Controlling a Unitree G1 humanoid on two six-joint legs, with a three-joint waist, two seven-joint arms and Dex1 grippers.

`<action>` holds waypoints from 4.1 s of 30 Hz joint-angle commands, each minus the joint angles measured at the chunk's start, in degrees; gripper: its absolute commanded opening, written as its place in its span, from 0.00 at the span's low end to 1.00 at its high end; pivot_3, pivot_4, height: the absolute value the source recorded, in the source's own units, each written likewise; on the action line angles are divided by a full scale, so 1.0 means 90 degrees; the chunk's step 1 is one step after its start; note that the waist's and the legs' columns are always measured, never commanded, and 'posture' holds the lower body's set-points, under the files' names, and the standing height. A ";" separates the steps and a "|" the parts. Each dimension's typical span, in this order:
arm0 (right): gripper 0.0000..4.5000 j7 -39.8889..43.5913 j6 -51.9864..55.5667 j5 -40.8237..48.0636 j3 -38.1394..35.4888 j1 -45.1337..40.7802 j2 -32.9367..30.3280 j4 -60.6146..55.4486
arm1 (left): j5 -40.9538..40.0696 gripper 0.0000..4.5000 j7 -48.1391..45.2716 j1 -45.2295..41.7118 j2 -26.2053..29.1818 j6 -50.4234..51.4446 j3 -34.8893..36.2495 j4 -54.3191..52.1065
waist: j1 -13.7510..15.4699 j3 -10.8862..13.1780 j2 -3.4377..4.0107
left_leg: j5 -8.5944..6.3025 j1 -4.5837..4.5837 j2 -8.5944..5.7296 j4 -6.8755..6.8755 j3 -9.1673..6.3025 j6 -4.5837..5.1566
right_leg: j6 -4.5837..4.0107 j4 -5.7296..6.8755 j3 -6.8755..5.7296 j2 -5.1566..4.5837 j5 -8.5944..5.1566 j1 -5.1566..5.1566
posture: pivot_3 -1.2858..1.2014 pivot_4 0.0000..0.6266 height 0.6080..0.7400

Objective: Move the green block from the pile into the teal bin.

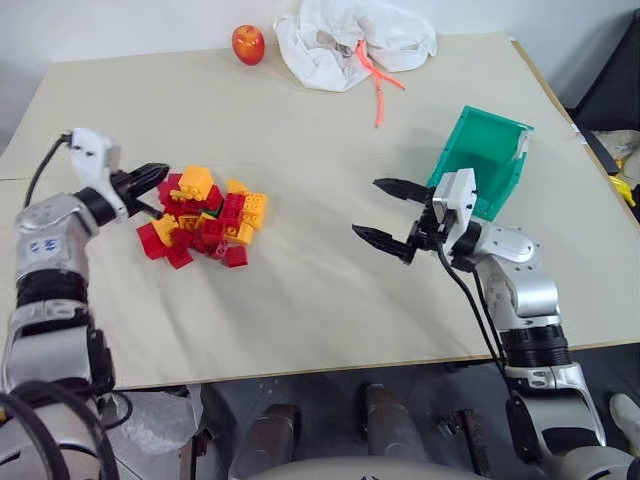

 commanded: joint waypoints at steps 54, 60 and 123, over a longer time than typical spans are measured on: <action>1.00 0.0880 -0.0109 0.0135 0.0160 -0.0639 0.0201 0.0616 | 0.1181 1.00 -0.0523 -0.1126 0.0307 0.3457 -0.2064 -0.1094 | 0.0002 0.0003 -0.0002 | -0.0012 -0.0026 -0.0004 0.0055 0.0001 0.0002 | 0.0009 0.0014 0.0004 0.0005 0.0014 -0.0009 | 0.52 0.24 1.00; 1.00 0.0769 -0.0099 0.0122 0.0161 -0.0554 0.0199 0.0490 | 0.2128 1.00 -0.1221 -0.1762 0.0081 0.2695 -0.2965 0.0036 | -0.0034 0.0003 -0.0003 | -0.0012 -0.0028 -0.0007 0.0053 0.0003 0.0002 | 0.0009 0.0011 0.0002 0.0008 0.0014 -0.0012 | 0.52 0.24 1.00; 1.00 0.0798 -0.0045 0.0044 0.0006 -0.0855 -0.0233 0.0793 | 0.1596 0.99 0.0000 -0.1595 -0.0333 0.7079 -0.3406 -0.2662 | -0.0028 0.0003 -0.0003 | -0.0012 -0.0038 -0.0001 0.0074 0.0004 0.0001 | 0.0011 0.0035 0.0010 0.0007 0.0015 -0.0023 | 0.52 0.24 1.00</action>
